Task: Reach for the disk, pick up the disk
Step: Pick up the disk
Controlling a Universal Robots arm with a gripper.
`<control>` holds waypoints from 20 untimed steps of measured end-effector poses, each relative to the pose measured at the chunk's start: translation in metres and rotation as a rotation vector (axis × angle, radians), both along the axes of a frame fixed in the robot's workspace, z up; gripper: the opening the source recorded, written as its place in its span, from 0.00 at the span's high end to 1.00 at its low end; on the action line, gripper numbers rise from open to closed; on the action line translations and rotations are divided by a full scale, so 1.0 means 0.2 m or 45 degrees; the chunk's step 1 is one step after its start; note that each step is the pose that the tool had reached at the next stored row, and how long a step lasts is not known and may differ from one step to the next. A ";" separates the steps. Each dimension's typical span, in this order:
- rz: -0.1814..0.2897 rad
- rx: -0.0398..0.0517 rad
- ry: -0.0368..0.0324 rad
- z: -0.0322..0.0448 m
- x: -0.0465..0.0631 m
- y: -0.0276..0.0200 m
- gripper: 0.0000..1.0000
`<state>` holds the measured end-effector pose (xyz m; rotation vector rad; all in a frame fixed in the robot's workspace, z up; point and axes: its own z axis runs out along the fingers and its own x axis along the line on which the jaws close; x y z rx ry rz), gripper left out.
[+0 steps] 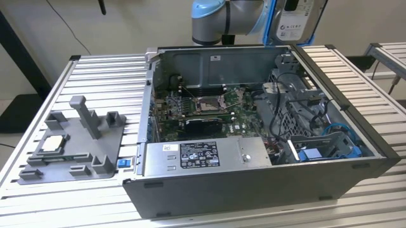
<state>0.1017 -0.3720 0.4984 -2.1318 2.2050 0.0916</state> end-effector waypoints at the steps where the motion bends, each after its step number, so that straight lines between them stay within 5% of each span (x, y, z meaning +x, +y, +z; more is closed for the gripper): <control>1: 0.000 0.000 0.0000 0.000 0.00 -0.006 1.00; 10: 0.000 0.000 0.0000 -0.003 0.00 -0.062 1.00; 20: 0.000 0.000 0.0000 -0.011 0.00 -0.173 1.00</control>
